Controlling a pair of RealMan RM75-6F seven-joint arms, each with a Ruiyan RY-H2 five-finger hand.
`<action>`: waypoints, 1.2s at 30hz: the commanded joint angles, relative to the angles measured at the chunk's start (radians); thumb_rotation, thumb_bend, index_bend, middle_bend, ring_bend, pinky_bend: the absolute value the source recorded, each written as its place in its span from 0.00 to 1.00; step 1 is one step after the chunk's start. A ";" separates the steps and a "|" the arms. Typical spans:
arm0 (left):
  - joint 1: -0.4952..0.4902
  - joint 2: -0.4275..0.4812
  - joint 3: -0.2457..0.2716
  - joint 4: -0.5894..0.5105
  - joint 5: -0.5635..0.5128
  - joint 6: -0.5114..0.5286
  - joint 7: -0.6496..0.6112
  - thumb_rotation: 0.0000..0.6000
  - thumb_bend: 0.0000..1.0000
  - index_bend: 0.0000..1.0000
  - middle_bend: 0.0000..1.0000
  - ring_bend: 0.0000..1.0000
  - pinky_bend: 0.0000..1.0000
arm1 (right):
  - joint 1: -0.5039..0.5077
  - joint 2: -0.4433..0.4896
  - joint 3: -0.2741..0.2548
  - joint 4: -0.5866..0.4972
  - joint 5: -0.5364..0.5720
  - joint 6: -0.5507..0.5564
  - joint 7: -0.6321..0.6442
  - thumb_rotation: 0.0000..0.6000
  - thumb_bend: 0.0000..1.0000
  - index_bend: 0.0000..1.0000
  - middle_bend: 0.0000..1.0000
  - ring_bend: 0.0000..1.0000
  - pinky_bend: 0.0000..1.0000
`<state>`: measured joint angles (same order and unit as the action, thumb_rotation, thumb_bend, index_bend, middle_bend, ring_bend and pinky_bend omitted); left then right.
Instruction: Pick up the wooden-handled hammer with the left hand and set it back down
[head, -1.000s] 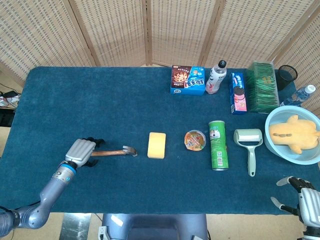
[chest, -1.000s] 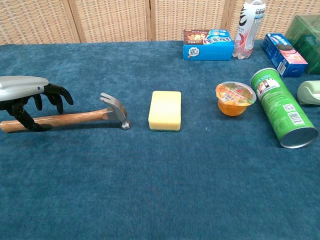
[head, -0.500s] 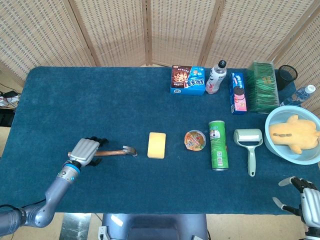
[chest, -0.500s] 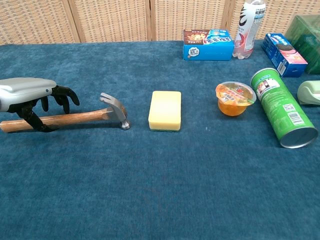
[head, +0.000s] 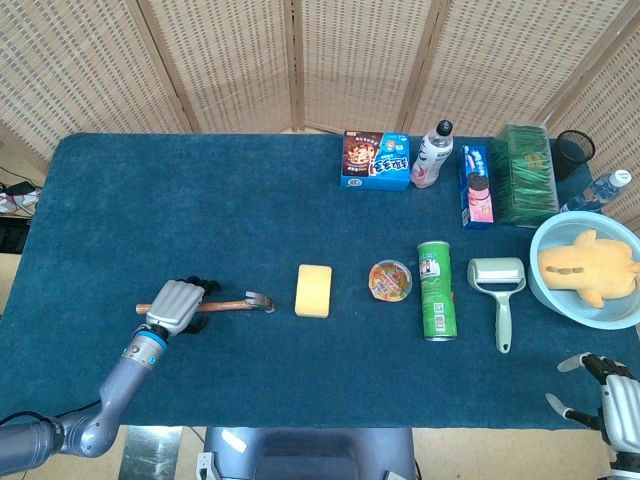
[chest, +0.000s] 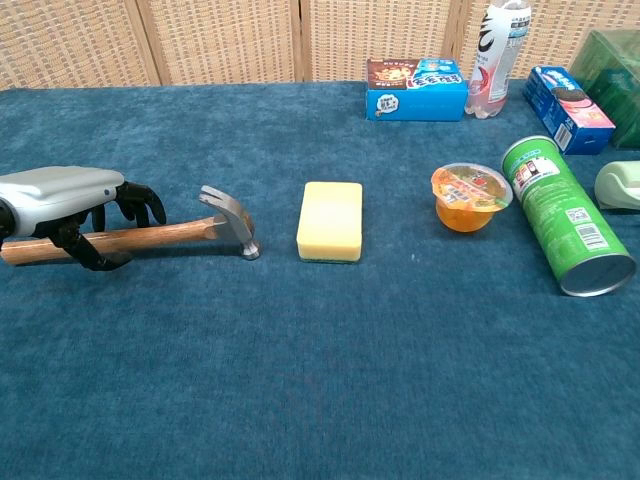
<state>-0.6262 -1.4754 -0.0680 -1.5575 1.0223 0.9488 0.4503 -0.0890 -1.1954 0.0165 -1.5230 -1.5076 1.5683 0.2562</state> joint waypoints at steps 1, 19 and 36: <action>-0.007 -0.011 0.005 0.008 0.017 0.000 0.004 1.00 0.51 0.34 0.36 0.30 0.43 | 0.004 0.003 0.000 -0.005 0.004 -0.011 -0.002 1.00 0.16 0.46 0.44 0.39 0.32; 0.032 0.000 0.007 -0.011 0.240 0.118 -0.173 1.00 0.60 0.71 0.69 0.68 0.73 | -0.010 0.014 -0.007 -0.030 0.003 -0.005 -0.006 1.00 0.16 0.46 0.44 0.40 0.33; 0.089 0.067 0.019 0.026 0.404 0.212 -0.471 1.00 0.53 0.71 0.74 0.71 0.78 | -0.010 -0.001 -0.005 -0.016 0.013 -0.021 0.000 1.00 0.16 0.46 0.44 0.40 0.33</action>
<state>-0.5441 -1.4242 -0.0516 -1.5358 1.4114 1.1578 0.0031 -0.0993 -1.1966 0.0114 -1.5390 -1.4948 1.5477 0.2561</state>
